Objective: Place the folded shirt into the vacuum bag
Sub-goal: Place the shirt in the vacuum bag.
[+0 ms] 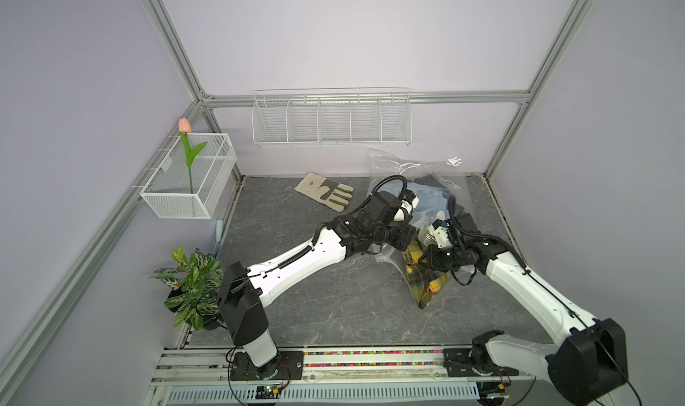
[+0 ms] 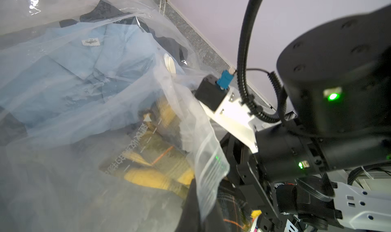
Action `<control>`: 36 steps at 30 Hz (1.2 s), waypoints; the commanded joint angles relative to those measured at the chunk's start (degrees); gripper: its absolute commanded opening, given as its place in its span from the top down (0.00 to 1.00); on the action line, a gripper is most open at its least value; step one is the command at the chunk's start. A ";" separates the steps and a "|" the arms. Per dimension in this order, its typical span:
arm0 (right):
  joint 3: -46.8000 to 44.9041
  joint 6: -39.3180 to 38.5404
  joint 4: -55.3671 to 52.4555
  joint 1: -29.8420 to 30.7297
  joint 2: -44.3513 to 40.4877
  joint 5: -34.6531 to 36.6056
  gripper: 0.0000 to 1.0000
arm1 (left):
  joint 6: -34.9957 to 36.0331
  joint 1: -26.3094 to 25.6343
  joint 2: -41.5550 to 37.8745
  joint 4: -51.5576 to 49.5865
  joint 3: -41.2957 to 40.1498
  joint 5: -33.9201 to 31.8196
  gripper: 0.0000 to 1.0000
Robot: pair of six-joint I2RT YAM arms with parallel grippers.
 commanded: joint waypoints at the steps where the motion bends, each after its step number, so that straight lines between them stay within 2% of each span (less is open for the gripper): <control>1: 3.54 -5.85 6.18 0.26 0.37 1.59 0.93 | -0.68 -0.34 -2.15 1.01 -1.92 -0.17 1.00; 4: -0.07 -7.65 12.74 -0.15 2.26 1.78 0.93 | -0.73 -0.31 -2.22 1.27 -2.30 -0.29 1.00; 7: -6.27 -9.81 17.16 -0.26 5.76 7.81 0.93 | -0.83 -0.36 -2.05 1.36 -2.12 -0.23 1.00; 12: -12.99 -8.39 24.57 0.44 6.02 10.44 0.92 | -1.33 -0.36 -2.42 1.81 -2.57 0.38 1.00; 17: -8.28 -8.85 23.79 1.52 5.15 10.28 0.92 | -1.75 -0.31 -1.53 1.94 -2.29 1.29 1.00; 23: -6.36 -8.68 25.65 1.91 7.05 2.72 0.90 | -1.93 -0.31 -0.24 2.07 -2.40 0.08 1.00; 26: -10.74 -7.10 25.82 0.97 7.50 1.88 0.81 | -2.46 -0.31 -0.65 2.42 -3.52 -1.27 1.00; 29: -14.40 -4.19 24.30 -2.07 6.01 -0.93 0.64 | -2.66 -0.32 -0.79 2.49 -4.25 -1.83 1.00; 33: -14.78 -2.96 16.81 -4.67 3.09 -2.44 0.35 | -2.52 -0.26 -0.44 2.42 -4.33 -2.13 1.00; 36: -15.25 -1.36 11.99 -5.60 -0.93 -2.41 0.28 | -2.29 -0.29 -0.46 2.16 -4.16 -2.62 1.00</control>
